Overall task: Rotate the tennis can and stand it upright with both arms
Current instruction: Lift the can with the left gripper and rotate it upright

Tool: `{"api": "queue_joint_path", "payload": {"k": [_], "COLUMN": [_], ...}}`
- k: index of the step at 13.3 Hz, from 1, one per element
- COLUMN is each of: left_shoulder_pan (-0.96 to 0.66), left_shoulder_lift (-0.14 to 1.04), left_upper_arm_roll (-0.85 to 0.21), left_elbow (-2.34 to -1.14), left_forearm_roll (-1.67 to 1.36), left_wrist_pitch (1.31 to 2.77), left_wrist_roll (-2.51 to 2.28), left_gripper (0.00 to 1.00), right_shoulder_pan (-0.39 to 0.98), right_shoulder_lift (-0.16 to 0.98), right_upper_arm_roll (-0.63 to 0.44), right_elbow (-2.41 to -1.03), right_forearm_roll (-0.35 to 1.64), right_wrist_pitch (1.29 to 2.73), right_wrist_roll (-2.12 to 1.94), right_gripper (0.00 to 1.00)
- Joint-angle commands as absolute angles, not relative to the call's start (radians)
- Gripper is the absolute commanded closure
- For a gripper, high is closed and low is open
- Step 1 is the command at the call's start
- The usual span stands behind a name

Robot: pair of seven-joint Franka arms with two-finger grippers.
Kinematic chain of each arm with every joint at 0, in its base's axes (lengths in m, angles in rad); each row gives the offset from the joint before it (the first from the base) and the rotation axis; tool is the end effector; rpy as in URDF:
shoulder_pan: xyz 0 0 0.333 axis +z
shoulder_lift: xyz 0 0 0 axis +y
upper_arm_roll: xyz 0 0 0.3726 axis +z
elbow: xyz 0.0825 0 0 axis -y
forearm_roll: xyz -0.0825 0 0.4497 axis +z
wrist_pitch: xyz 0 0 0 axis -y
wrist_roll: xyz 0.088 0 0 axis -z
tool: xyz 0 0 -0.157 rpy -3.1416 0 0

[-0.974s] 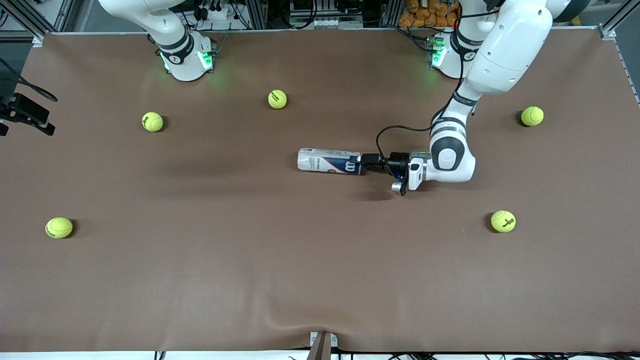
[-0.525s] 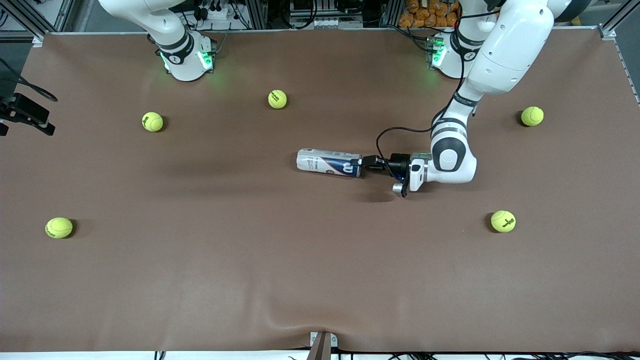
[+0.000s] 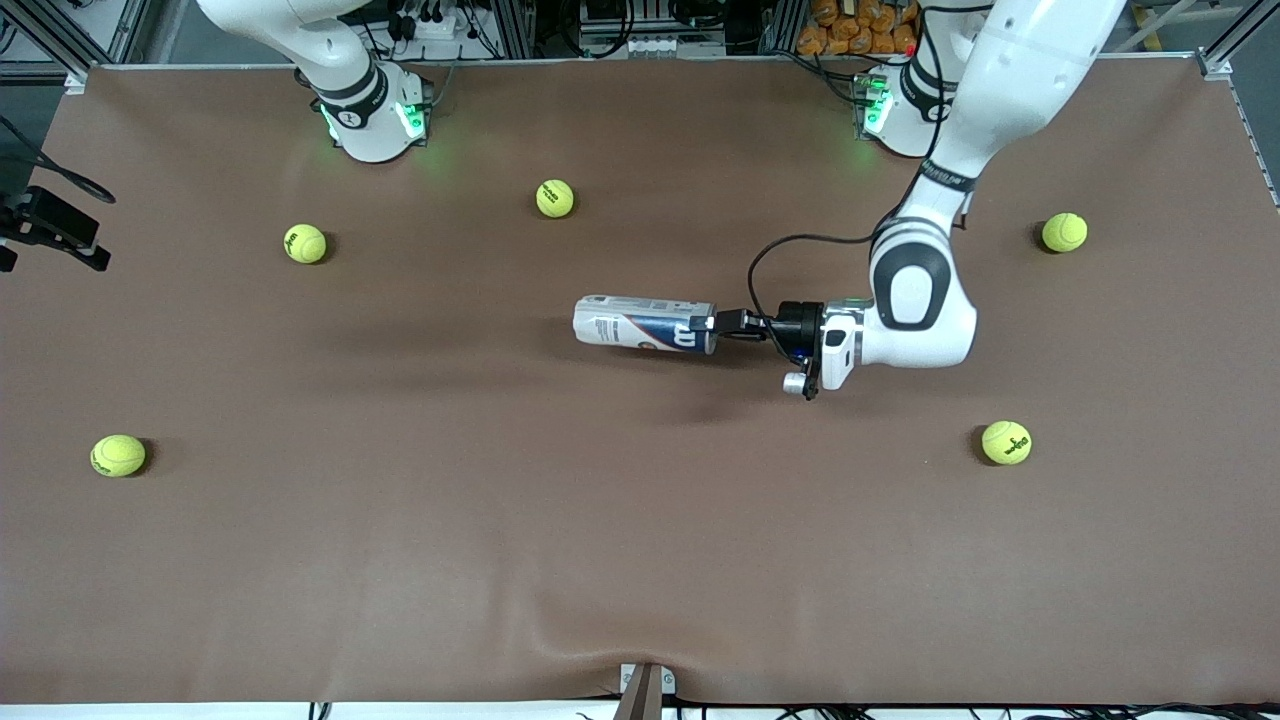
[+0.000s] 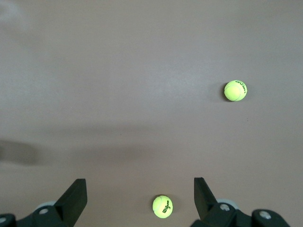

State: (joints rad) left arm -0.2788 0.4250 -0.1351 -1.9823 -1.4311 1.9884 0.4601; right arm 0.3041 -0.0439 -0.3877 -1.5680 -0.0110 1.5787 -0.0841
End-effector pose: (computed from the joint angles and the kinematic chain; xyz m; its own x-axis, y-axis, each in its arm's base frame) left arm 0.5795 -0.3675 0.2513 0.9513 -0.0978 -0.2924 0.2367 -0.3763 0.8957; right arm 0.6062 -0.0577 0.6583 0.9987 0.0002 0.0516 0.0002 -1.0000 -0.0013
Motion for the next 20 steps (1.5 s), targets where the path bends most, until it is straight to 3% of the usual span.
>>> {"api": "queue_joint_path", "payload": {"k": [1, 4, 9, 14, 20], "left_shoulder_pan": [-0.296, -0.313, -0.503, -0.661, -0.816], "left_shoulder_lift": [0.318, 0.258, 0.279, 0.342, 0.550], "left_upper_arm_roll": [-0.133, -0.136, -0.135, -0.133, -0.117], "left_elbow": [-1.965, -1.883, -1.652, -1.546, -1.356], "left_forearm_roll": [-1.266, -1.016, -0.546, -0.206, 0.063], "left_wrist_pitch": [2.029, 2.029, 2.029, 2.023, 1.936], "left_wrist_roll": [0.229, -0.065, -0.666, -1.039, -1.324], "left_gripper": [1.00, 1.00, 1.00, 1.00, 1.00], "right_shoulder_pan": [0.296, 0.296, 0.296, 0.296, 0.296], "right_shoulder_lift": [-0.055, -0.057, -0.057, -0.055, -0.055], "right_upper_arm_roll": [-0.382, -0.380, -0.380, -0.380, -0.380], "right_elbow": [-1.566, -1.566, -1.566, -1.566, -1.566], "right_forearm_roll": [0.000, 0.000, 0.000, 0.000, 0.002], "right_wrist_pitch": [1.568, 1.568, 1.568, 1.568, 1.568], "right_wrist_roll": [-0.081, -0.081, -0.081, -0.081, -0.081], "right_gripper": [0.00, 0.00, 0.00, 0.00, 0.00]}}
